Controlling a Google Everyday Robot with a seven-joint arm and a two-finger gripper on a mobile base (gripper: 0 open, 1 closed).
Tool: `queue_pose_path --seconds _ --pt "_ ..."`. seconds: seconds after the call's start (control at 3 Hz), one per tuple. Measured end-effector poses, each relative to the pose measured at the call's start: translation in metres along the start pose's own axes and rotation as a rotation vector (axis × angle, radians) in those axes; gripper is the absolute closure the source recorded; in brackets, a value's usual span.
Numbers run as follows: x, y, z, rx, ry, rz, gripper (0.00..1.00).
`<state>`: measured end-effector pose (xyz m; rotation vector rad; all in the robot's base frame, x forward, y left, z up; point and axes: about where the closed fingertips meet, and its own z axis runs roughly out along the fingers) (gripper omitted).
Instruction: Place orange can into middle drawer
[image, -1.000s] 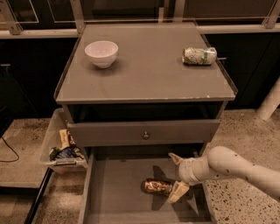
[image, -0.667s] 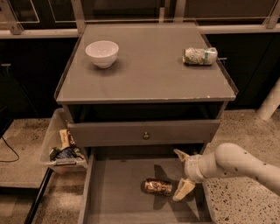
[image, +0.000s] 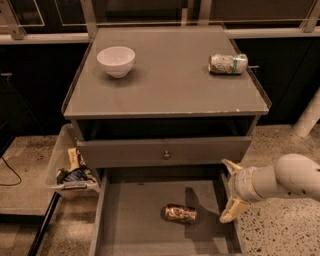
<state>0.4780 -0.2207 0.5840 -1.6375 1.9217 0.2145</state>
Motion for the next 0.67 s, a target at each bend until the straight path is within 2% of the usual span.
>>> queue_pose_path --seconds 0.33,0.67 --pt "0.0048 -0.0100 -0.0400 0.076 0.035 0.001 0.00" --pt "0.0051 -0.0103 -0.0421 0.079 0.037 0.001 0.00"
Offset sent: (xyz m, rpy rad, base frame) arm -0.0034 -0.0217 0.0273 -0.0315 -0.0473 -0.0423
